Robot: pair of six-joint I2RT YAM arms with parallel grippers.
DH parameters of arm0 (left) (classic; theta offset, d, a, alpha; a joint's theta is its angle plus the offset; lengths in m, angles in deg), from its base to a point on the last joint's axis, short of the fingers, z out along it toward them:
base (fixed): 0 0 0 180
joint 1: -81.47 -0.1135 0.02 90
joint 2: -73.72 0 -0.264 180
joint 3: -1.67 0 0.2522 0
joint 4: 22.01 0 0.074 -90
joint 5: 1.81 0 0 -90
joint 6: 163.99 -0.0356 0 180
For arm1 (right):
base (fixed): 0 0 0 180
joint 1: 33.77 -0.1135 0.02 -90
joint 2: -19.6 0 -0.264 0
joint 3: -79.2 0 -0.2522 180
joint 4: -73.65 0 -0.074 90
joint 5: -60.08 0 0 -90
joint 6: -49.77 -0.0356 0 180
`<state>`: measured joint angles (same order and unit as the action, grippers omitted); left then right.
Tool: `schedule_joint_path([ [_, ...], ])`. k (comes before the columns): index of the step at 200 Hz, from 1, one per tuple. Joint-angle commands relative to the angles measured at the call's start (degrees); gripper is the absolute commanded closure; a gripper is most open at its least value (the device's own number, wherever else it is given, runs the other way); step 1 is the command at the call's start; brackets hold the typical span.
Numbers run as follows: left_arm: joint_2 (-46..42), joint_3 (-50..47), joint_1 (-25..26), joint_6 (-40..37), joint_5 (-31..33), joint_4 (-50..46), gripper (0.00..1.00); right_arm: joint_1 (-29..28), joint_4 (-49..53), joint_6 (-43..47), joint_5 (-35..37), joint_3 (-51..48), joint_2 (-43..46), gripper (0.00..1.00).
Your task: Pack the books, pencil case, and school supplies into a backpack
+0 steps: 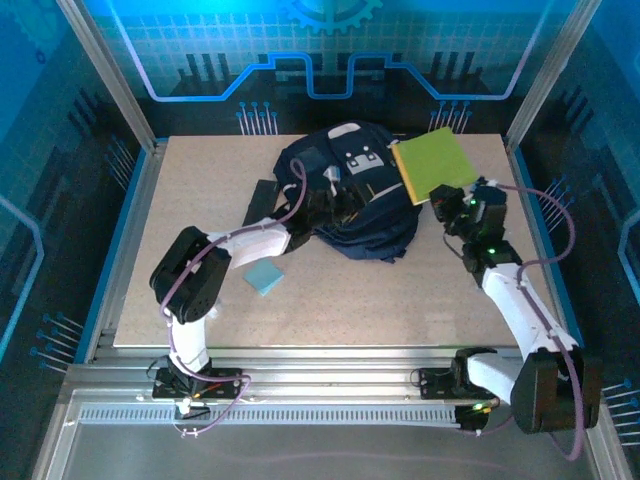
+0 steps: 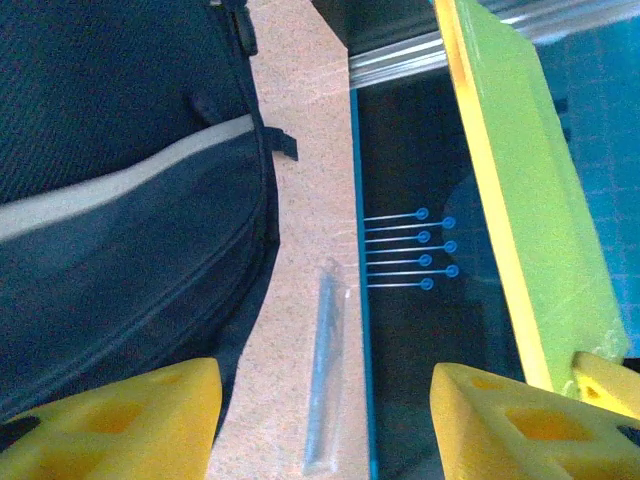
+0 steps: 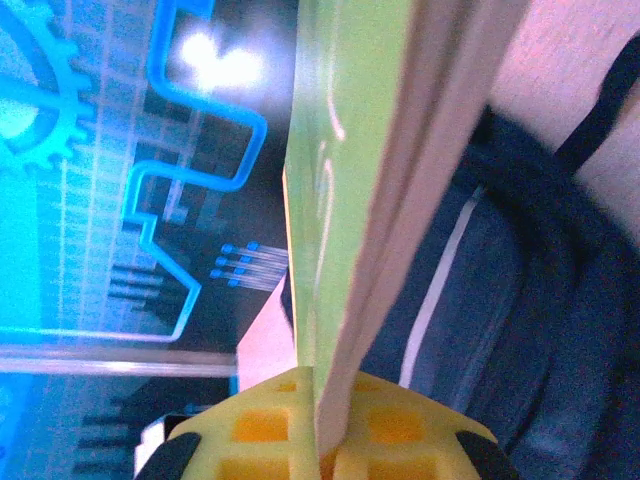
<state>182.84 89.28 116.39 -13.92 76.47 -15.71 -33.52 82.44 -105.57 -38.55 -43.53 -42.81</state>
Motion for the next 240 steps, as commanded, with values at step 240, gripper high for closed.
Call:
schedule_joint_path([
  [240,40.0,59.1,8.3,-64.7,31.4,-75.0,0.35,17.6,20.2,20.0,-20.4,0.9,4.3,1.00],
])
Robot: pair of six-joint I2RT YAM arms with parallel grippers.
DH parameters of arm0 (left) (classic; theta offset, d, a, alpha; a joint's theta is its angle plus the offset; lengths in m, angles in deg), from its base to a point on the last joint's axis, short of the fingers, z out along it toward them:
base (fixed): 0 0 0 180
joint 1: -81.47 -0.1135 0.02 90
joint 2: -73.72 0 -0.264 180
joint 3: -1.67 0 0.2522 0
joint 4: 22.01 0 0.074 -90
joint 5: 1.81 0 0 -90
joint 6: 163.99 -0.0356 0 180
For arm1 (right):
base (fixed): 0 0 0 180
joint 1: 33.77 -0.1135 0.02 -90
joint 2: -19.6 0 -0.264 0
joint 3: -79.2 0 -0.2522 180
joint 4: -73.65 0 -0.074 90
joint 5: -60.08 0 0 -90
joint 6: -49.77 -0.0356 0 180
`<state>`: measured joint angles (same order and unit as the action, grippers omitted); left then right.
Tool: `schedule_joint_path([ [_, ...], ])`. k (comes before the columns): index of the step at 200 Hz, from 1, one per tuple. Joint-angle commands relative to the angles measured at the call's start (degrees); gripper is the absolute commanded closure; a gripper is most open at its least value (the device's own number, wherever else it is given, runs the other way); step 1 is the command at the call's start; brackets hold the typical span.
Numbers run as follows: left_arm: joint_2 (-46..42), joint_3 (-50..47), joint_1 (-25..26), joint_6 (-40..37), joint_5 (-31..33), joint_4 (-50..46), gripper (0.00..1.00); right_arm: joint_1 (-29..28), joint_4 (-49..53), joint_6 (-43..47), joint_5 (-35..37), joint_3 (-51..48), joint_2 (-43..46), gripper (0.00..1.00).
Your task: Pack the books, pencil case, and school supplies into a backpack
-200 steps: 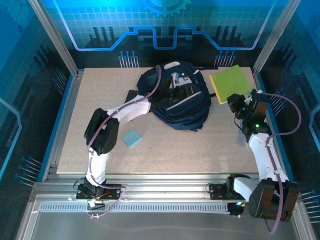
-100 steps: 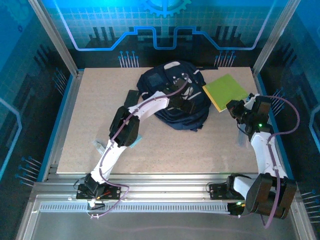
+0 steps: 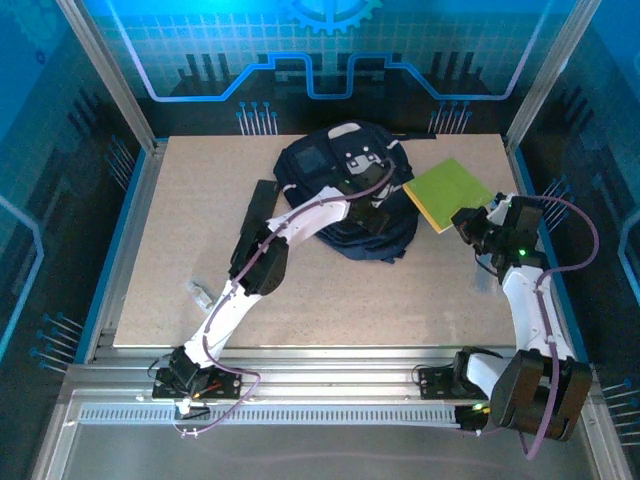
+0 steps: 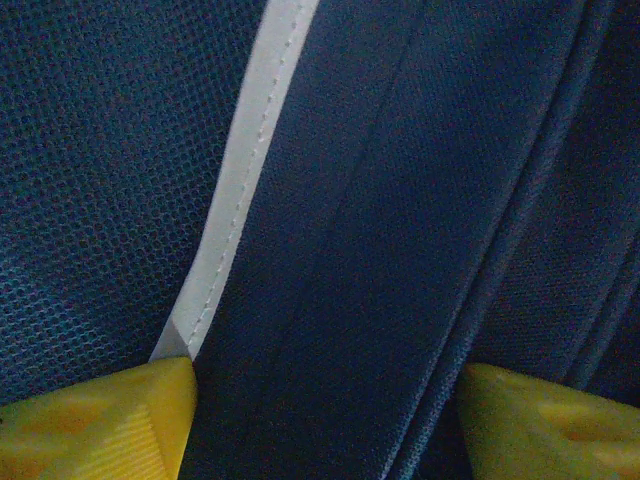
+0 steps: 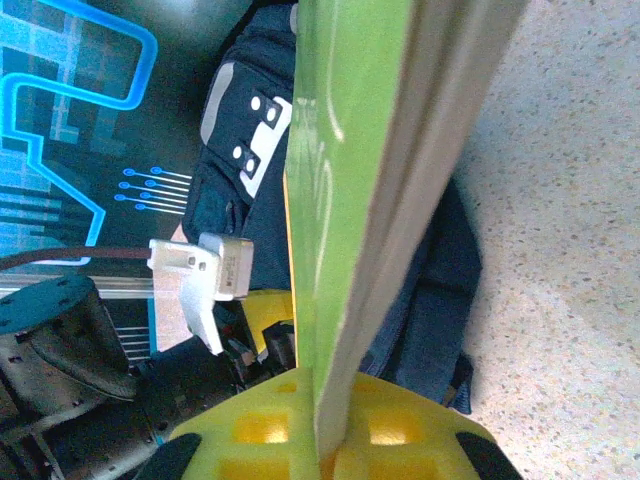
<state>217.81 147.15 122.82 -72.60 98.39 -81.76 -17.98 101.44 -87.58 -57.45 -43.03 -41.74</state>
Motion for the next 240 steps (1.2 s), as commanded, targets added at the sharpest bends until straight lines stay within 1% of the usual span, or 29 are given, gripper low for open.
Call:
schedule_joint_path([
  [1,5.1,1.3,1.8,-6.1,9.5,-9.0,0.36,2.1,1.2,2.0,-1.5,0.4,3.3,1.00],
  [5,5.3,1.5,1.9,-6.4,9.8,-9.1,0.38,2.3,1.5,2.0,-1.5,0.4,3.7,1.00],
  [14,5.7,1.8,1.8,-6.5,9.7,-9.1,0.46,2.9,2.2,2.1,-1.7,0.4,4.5,1.00],
  [28,5.7,1.7,1.3,-6.6,7.9,-8.3,0.70,3.5,3.3,2.3,-2.0,0.6,5.7,1.00],
  [42,5.1,1.8,0.8,-6.1,5.0,-7.6,0.84,3.9,4.4,2.7,-2.0,0.7,6.9,1.00],
  [44,4.9,1.8,0.6,-6.0,4.3,-7.6,0.87,4.0,4.5,2.7,-2.0,0.8,7.0,1.00],
  [47,4.5,1.7,0.4,-5.7,3.4,-7.4,0.98,4.0,4.8,2.8,-1.9,0.8,7.2,1.00],
  [48,4.4,1.8,0.4,-5.6,3.1,-7.3,1.00,4.0,4.8,2.9,-1.9,0.9,7.3,1.00],
  [65,0.6,-0.3,-0.3,-3.2,-1.9,-4.7,1.00,4.2,6.7,3.7,-1.7,1.2,8.1,1.00],
  [96,-10.1,-4.1,-1.9,3.3,-11.4,0.8,1.00,4.7,8.8,4.0,-1.7,0.2,10.0,1.00],
  [116,-16.1,-5.8,-3.7,6.6,-15.9,4.1,1.00,5.4,9.6,4.4,-1.3,-0.2,11.0,1.00],
  [130,-18.2,-4.5,-4.9,8.4,-18.5,4.2,1.00,5.6,9.9,4.6,-1.2,0.0,11.2,1.00],
  [158,-19.3,-0.5,-7.4,11.4,-23.5,3.8,1.00,5.6,10.6,4.6,-1.9,1.1,11.0,1.00],
  [179,-18.7,3.3,-8.8,13.7,-26.0,3.6,1.00,5.6,10.4,4.0,-2.4,1.0,11.1,1.00],
  [203,-17.5,6.2,-10.4,18.6,-31.4,5.0,1.00,5.1,7.3,1.2,-4.2,-0.9,10.5,1.00],
  [219,-17.0,7.3,-10.8,20.7,-32.9,6.5,1.00,3.1,4.4,-1.1,-5.2,-2.8,9.6,1.00],
  [240,-15.8,9.1,-11.2,22.9,-32.4,7.6,1.00,-0.6,2.7,-2.7,-2.6,-4.3,9.7,1.00],
])
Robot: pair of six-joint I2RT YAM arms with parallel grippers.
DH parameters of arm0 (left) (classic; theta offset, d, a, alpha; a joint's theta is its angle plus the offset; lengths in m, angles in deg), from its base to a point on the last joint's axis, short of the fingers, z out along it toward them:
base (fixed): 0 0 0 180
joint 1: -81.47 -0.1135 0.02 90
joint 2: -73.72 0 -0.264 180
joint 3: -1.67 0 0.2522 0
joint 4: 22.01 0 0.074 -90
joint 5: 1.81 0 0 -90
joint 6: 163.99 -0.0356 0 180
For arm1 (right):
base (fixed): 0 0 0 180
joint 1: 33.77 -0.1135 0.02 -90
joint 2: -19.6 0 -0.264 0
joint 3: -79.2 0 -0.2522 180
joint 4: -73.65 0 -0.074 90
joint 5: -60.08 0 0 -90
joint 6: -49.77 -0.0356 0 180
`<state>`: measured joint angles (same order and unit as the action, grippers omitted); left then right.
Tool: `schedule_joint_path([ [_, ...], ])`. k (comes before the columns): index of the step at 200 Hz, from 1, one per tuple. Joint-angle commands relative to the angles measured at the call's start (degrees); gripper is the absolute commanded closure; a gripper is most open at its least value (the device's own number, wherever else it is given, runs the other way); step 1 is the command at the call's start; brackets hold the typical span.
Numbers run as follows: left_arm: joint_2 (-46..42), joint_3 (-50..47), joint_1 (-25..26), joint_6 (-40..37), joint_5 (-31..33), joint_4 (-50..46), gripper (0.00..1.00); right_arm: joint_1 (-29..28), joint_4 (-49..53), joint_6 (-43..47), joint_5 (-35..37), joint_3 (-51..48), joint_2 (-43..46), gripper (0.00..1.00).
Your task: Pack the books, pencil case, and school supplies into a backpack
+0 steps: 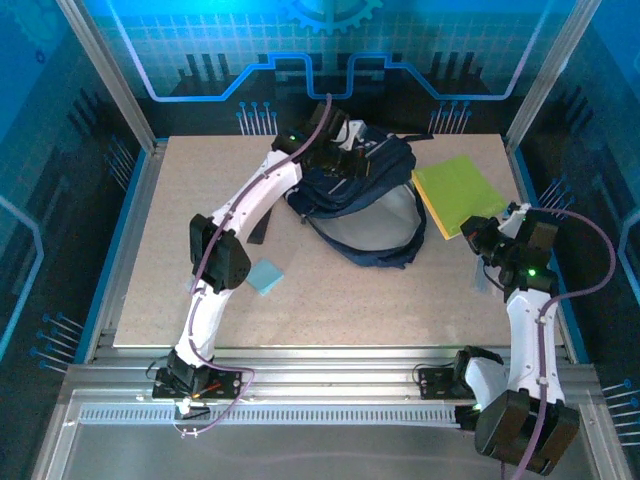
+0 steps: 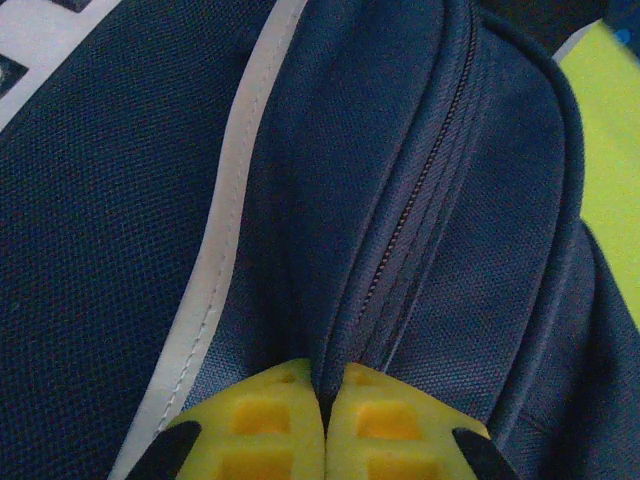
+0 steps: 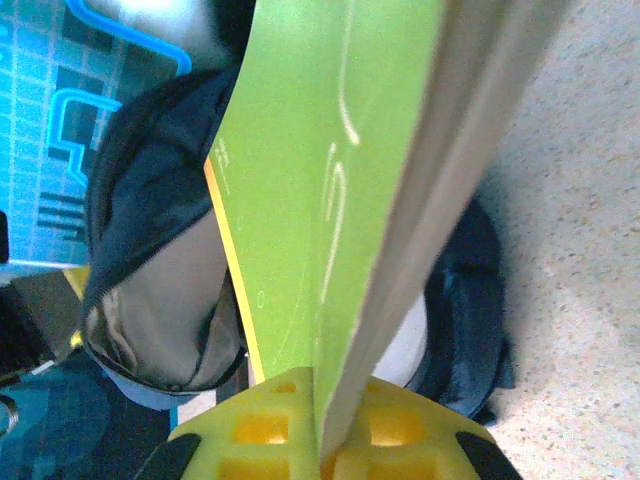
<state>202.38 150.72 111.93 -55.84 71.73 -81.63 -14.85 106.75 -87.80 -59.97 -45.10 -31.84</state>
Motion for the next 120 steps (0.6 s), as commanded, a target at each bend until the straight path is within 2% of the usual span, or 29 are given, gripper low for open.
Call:
schedule_joint_path([
  [1,-0.3,5.6,-0.4,6.3,-5.8,7.5,1.00,-3.9,-2.7,-2.5,0.0,-2.3,-0.1,1.00],
  [34,0.7,5.7,-1.2,11.9,-8.2,12.3,1.00,-9.9,-5.0,-4.9,3.7,-4.2,-0.3,1.00],
  [61,1.0,5.5,-1.2,14.8,-10.7,14.3,1.00,-15.9,-12.5,-8.9,7.4,-6.9,-2.4,1.00],
  [84,0.4,3.8,-1.0,15.2,-11.8,14.5,1.00,-20.6,-21.5,-11.6,8.6,-6.3,-8.8,1.00],
  [120,-1.8,0.0,-1.1,16.3,-12.2,16.6,1.00,-27.7,-29.8,-12.0,10.2,1.4,-22.8,1.00],
])
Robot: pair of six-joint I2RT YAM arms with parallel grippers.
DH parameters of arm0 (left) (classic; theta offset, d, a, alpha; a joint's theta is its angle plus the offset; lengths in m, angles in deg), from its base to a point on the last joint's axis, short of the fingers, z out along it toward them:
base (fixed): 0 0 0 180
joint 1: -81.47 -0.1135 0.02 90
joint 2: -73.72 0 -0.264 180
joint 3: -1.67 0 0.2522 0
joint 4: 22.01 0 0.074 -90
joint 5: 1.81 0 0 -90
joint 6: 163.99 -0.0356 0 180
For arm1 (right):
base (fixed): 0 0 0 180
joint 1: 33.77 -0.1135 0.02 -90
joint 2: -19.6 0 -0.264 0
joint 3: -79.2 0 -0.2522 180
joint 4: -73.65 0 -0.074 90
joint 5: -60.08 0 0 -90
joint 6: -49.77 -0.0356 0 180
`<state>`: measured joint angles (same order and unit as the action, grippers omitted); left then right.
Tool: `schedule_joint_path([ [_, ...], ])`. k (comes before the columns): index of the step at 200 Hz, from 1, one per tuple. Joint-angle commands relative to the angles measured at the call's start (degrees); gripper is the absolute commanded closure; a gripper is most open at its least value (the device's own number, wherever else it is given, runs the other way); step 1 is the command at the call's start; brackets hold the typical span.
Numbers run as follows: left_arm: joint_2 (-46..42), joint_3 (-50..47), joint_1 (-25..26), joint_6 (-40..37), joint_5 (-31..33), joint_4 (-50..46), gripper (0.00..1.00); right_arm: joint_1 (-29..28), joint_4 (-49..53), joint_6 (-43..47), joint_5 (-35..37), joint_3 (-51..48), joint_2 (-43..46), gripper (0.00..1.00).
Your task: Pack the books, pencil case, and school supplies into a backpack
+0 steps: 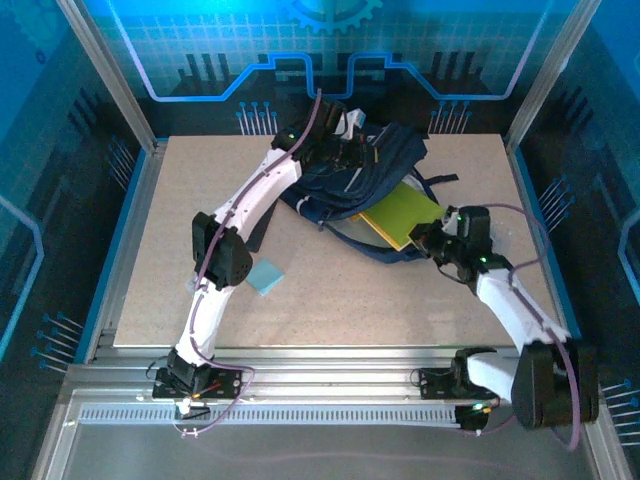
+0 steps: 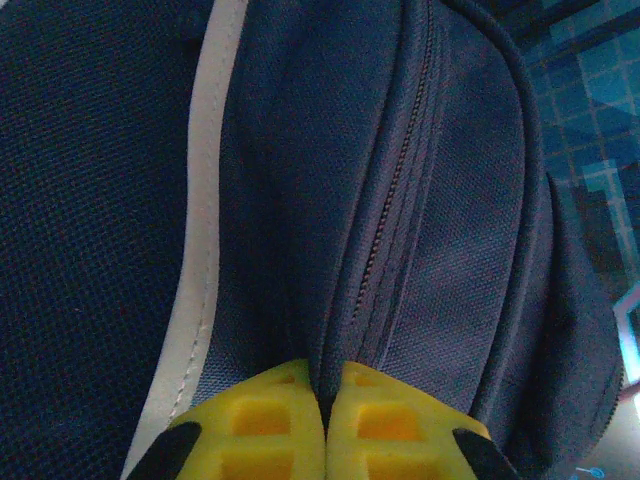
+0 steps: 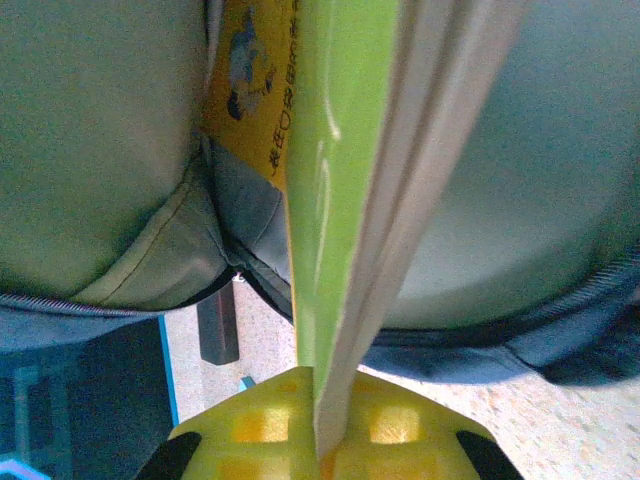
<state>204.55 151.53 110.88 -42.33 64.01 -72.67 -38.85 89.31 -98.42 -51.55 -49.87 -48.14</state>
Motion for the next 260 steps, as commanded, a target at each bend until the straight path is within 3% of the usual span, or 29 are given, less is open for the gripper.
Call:
schedule_joint_path([
  [1,-4.0,-0.9,0.0,2.8,-4.5,7.7,1.00,-3.8,-12.6,-1.3,1.8,6.4,-6.9,1.00],
  [47,-5.8,-5.2,0.2,4.9,-4.3,11.2,1.00,-6.6,-21.9,-2.9,-3.9,19.6,-28.2,1.00],
  [74,-5.9,-6.7,0.3,7.0,-4.9,13.7,1.00,-7.9,-23.4,-2.2,-2.8,25.3,-37.7,1.00],
  [91,-5.8,-6.7,0.2,7.9,-5.2,14.9,1.00,-8.0,-17.1,-1.5,-4.9,32.0,-43.7,1.00],
  [109,-5.8,-6.4,0.2,7.5,-4.7,15.2,1.00,-7.7,-7.2,-0.2,-9.3,38.3,-47.9,0.85],
  [115,-5.7,-6.4,0.2,7.4,-4.5,15.5,1.00,-7.6,-4.4,1.0,-9.2,38.8,-47.9,0.79],
  [132,-5.2,-6.4,0.1,7.8,-4.0,16.4,1.00,-6.5,1.8,4.4,-6.7,37.4,-44.9,0.46],
  [141,-4.8,-6.7,0.0,8.2,-4.0,17.2,1.00,-5.7,4.0,6.0,-5.6,35.6,-42.2,0.37],
  [183,-2.4,-7.7,-0.1,11.5,-2.0,21.5,1.00,-0.3,15.8,14.0,-0.2,25.7,-25.9,0.28],
  [205,-2.7,-13.1,-0.1,14.2,0.2,27.2,1.00,2.5,24.4,20.1,3.5,22.6,-17.3,0.27],
  [230,-3.7,-17.4,-0.1,14.6,1.6,27.6,0.51,4.2,33.3,25.4,8.4,21.2,-7.9,0.25],
  [242,-5.6,-20.9,-0.2,14.2,3.2,27.5,0.37,4.2,35.2,25.9,10.2,20.4,-3.8,0.22],
  [260,-11.1,-32.7,-0.9,15.5,7.4,33.7,0.28,3.4,34.9,24.5,10.6,18.5,0.9,0.21],
])
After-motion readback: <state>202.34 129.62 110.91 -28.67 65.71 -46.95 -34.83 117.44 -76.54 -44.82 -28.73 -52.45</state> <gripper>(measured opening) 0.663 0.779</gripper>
